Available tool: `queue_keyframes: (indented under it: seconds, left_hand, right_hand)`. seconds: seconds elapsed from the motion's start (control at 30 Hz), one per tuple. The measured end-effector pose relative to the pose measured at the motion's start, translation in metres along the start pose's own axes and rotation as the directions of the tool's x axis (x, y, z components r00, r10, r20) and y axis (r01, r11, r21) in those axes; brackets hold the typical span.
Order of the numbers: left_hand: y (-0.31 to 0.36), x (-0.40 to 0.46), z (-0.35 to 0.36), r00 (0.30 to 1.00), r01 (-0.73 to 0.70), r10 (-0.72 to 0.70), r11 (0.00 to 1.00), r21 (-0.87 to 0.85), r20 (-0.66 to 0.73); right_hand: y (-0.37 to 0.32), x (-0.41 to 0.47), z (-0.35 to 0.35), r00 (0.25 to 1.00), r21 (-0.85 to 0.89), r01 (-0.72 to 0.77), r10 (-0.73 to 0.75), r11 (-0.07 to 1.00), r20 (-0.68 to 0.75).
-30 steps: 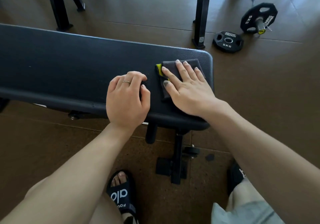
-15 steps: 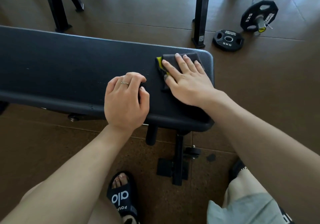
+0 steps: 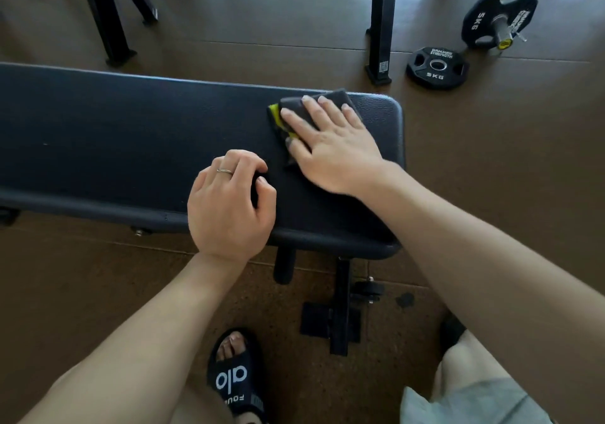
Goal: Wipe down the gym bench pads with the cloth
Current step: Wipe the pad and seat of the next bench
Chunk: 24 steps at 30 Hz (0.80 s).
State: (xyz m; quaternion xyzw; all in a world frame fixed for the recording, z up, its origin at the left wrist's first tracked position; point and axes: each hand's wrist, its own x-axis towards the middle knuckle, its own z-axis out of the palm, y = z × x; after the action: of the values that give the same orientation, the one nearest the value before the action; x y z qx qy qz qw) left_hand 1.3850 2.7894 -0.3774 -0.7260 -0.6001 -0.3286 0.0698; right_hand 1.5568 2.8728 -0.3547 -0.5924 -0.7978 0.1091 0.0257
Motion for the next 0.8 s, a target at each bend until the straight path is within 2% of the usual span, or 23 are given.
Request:
queue_keyframes:
  seconds: [0.2, 0.27, 0.37, 0.43, 0.57, 0.8]
  left_hand:
    - [-0.001, -0.001, 0.001, 1.0, 0.006, -0.006, 1.0, -0.012, -0.008]
    - [-0.001, 0.0, 0.002, 1.0, 0.007, -0.007, 1.0, -0.014, -0.015]
    - [0.001, 0.001, 0.003, 0.999, 0.014, -0.015, 1.0, -0.014, -0.029]
    - [0.002, 0.0, 0.005, 0.999, 0.016, -0.016, 1.0, -0.004, -0.04]
    - [0.003, -0.001, 0.005, 0.999, 0.023, -0.023, 1.0, -0.004, -0.04]
    - [0.003, -0.001, 0.003, 0.999, 0.032, -0.031, 0.999, 0.004, -0.023]
  right_hand:
    - [0.056, 0.026, -0.011, 0.962, 0.01, -0.253, 0.253, 0.967, -0.098]
    - [0.068, 0.008, -0.011, 0.935, 0.194, -0.337, 0.352, 0.921, -0.05]
    - [0.061, -0.04, -0.004, 0.882, 0.578, -0.409, 0.469, 0.706, 0.052]
    - [0.041, -0.078, 0.005, 0.872, 0.661, -0.389, 0.489, 0.642, 0.039]
    - [0.015, -0.118, 0.018, 0.889, 0.619, -0.346, 0.458, 0.705, -0.024]
    - [0.046, -0.033, -0.012, 0.863, 0.498, -0.465, 0.501, 0.732, 0.068]
